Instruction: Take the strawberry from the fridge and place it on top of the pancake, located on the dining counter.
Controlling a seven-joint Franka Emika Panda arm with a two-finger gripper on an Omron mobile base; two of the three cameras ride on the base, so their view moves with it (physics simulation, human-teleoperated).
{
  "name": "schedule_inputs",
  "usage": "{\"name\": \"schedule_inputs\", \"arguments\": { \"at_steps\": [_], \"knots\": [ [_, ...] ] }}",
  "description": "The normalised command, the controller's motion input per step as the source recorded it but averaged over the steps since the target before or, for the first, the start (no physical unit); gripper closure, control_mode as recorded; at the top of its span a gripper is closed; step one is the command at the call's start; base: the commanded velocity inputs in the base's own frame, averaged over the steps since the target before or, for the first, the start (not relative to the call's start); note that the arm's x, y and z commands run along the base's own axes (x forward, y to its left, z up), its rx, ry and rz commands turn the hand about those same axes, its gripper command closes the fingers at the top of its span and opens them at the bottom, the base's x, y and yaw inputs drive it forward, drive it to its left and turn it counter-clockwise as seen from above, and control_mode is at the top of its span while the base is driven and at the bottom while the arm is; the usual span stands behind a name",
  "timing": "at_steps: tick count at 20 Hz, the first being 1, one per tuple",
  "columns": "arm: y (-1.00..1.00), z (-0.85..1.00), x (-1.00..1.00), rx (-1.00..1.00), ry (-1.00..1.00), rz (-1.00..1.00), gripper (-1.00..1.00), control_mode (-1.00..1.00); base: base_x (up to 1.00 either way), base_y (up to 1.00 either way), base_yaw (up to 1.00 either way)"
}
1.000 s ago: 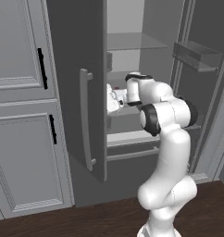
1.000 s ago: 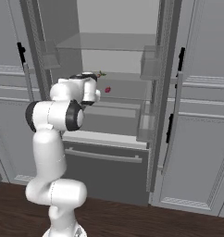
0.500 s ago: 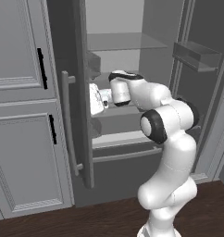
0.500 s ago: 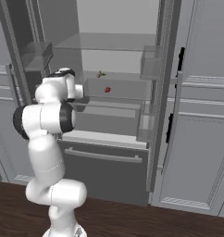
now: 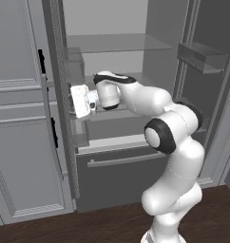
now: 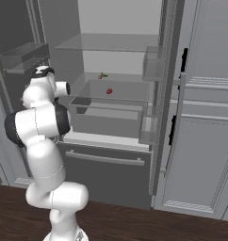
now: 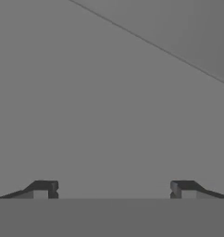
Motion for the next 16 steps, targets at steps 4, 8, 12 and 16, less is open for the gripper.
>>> {"name": "schedule_inputs", "arguments": {
  "at_steps": [4, 8, 12, 16],
  "knots": [
    [-0.22, 0.0, 0.0, 0.01, 0.0, -0.08, -1.0, -1.0, 0.0, 0.0, 0.0],
    [-0.76, 0.0, 0.22, 0.05, 0.01, -0.04, -1.0, -1.0, 0.0, 0.0, 0.0],
    [-1.0, 0.0, 0.38, 0.02, 0.0, 0.01, -1.0, -1.0, 0.0, 0.0, 0.0],
    [-1.0, -0.01, 0.11, -0.02, -0.16, 0.12, -1.0, -1.0, 0.0, 0.0, 0.0]
  ]
}}
